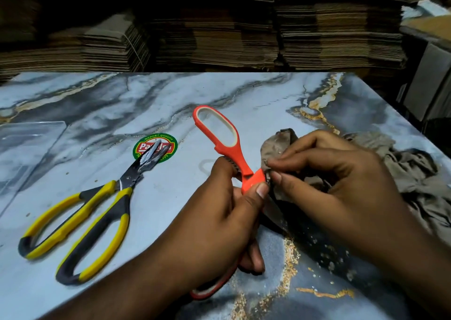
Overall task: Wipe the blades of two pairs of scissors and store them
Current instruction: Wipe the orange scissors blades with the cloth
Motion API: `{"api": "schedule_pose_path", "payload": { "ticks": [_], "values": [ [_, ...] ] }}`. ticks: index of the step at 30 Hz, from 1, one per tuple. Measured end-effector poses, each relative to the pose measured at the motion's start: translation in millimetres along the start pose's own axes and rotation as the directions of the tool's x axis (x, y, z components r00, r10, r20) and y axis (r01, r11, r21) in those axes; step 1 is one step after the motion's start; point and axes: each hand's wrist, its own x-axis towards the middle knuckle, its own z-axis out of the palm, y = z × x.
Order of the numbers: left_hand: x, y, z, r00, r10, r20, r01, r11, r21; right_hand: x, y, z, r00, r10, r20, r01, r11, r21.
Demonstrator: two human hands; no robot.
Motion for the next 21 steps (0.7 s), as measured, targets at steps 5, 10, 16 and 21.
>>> {"api": "schedule_pose_path", "payload": {
  "ticks": [5,10,16,21],
  "values": [
    [-1.9,0.0,3.7,0.999,0.026,-0.027,-0.025,0.998,0.049,1.1,-6.7,7.9,0.997,0.057,-0.059,-0.062,0.995,-0.078],
    [-3.2,0.3,6.9,0.998,0.044,-0.049,-0.038,0.993,0.109,4.2,-17.0,16.8,0.989,0.030,-0.144,-0.055,0.984,-0.172],
    [-3.9,1.2,9.0,0.995,0.008,-0.098,-0.008,1.000,0.002,-7.1,-22.1,17.5,0.990,-0.014,-0.138,-0.018,0.975,-0.223],
    [-1.4,-1.1,7.5,0.994,-0.018,-0.111,0.016,1.000,-0.021,17.0,1.2,5.2,0.964,0.139,-0.228,-0.163,0.983,-0.090]
  ]
}}
